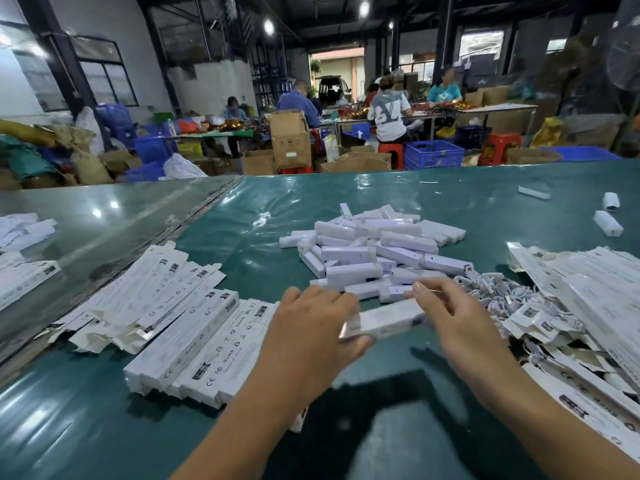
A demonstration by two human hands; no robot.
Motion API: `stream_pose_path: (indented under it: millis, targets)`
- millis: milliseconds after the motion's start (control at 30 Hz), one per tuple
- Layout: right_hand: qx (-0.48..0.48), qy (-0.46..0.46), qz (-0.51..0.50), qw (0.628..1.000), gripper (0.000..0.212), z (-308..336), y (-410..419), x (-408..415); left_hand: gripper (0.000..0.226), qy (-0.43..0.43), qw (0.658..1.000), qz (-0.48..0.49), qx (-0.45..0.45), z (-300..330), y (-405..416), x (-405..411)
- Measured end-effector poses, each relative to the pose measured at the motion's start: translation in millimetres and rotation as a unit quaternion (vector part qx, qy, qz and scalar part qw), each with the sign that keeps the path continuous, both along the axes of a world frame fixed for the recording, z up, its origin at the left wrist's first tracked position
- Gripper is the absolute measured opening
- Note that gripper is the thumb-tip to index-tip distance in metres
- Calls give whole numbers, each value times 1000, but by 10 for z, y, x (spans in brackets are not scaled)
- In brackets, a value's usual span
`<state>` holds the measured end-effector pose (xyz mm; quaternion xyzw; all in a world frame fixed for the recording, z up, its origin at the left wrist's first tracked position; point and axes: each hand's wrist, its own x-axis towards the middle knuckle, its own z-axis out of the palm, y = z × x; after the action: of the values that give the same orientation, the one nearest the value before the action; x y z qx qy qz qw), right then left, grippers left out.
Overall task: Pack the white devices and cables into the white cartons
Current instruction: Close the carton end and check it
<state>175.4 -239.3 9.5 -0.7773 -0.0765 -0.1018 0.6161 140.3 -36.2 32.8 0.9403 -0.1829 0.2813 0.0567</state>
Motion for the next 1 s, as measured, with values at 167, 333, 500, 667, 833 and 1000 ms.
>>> stream_pose_path:
  millis: [167,333,500,667,833,1000]
  targets:
    - [1,-1,-46,999,16,80,-165,73,33,97,959,267,-16,152,735,116]
    - [-9,-9,-53,999,39,156,-193,63,49,207,893,400,18,118,1109,161]
    - [-47,-17,-51,997,21,124,-211,86,92,302,861,401,-79,66,1255,175]
    - [-104,-25,-37,994,27,119,-225,61,77,320,859,387,-102,97,1283,158]
    - [-412,4,-14,911,16,229,-343,18,89,315,858,386,-123,51,1311,204]
    - [-683,118,-54,719,35,485,-734,-105,77,113,960,250,-57,-29,667,268]
